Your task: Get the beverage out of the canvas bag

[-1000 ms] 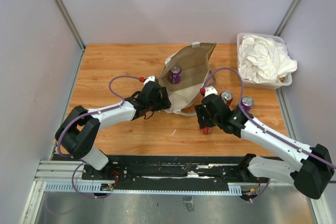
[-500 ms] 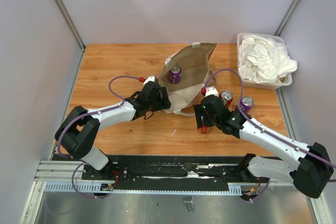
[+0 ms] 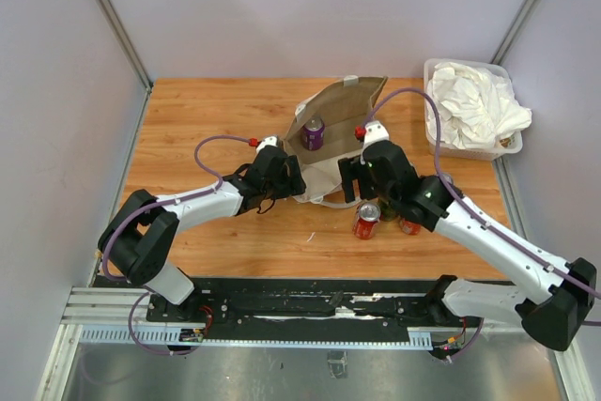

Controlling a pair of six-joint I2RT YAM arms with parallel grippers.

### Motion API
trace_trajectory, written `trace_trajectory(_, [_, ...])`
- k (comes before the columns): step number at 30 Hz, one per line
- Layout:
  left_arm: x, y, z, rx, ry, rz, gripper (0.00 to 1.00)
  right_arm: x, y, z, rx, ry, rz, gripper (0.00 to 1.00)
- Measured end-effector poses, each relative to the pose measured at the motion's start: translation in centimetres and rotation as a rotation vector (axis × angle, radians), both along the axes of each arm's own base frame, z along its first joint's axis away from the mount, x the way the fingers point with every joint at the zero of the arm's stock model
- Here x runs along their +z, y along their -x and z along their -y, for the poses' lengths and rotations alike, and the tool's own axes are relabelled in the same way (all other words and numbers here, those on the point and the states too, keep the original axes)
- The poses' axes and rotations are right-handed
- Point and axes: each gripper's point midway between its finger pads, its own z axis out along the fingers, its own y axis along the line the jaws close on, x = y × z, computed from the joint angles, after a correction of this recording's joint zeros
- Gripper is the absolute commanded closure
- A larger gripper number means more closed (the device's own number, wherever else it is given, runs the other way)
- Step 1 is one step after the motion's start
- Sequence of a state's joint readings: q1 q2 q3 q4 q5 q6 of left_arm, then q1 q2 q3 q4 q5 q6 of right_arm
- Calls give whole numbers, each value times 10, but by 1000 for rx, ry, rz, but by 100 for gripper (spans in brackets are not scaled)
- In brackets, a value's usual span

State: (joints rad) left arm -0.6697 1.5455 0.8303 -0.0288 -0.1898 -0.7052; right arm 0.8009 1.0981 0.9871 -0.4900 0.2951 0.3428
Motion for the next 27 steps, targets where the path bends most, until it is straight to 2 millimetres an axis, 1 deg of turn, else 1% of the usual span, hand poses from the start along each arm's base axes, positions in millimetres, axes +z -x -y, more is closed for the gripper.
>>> trace_trajectory(2, [0, 0, 0, 1, 2, -1, 19, 22, -12, -10, 21, -14, 49, 19])
trace_trajectory(5, [0, 0, 1, 1, 6, -3, 19, 44, -29, -26, 53, -2, 93, 19])
trace_trajectory(7, [0, 1, 1, 1, 8, -4, 19, 55, -48, -41, 73, 13, 118, 19])
trace_trajectory(9, [1, 1, 1, 1, 12, -4, 19, 57, -68, -56, 92, 28, 125, 19])
trace_trajectory(12, [3, 1, 2, 1, 16, -2, 19, 44, -96, -66, 102, 48, 96, 18])
trace_trajectory(15, [6, 1, 2, 1, 25, 0, 20, 21, -128, -71, 98, 63, 51, 17])
trace_trajectory(17, [8, 2, 4, 0, 36, -3, 20, 8, -145, -75, 98, 73, 29, 16])
trace_trajectory(20, [13, 4, 6, -1, 64, -7, 20, -6, -164, -85, 115, 74, 15, 14])
trace_trajectory(24, [23, 5, 9, -3, 93, 4, 20, -21, -179, -103, 148, 66, 7, 12])
trace_trajectory(27, [25, 5, 10, -3, 101, 5, 20, -32, -189, -114, 163, 60, 0, 10])
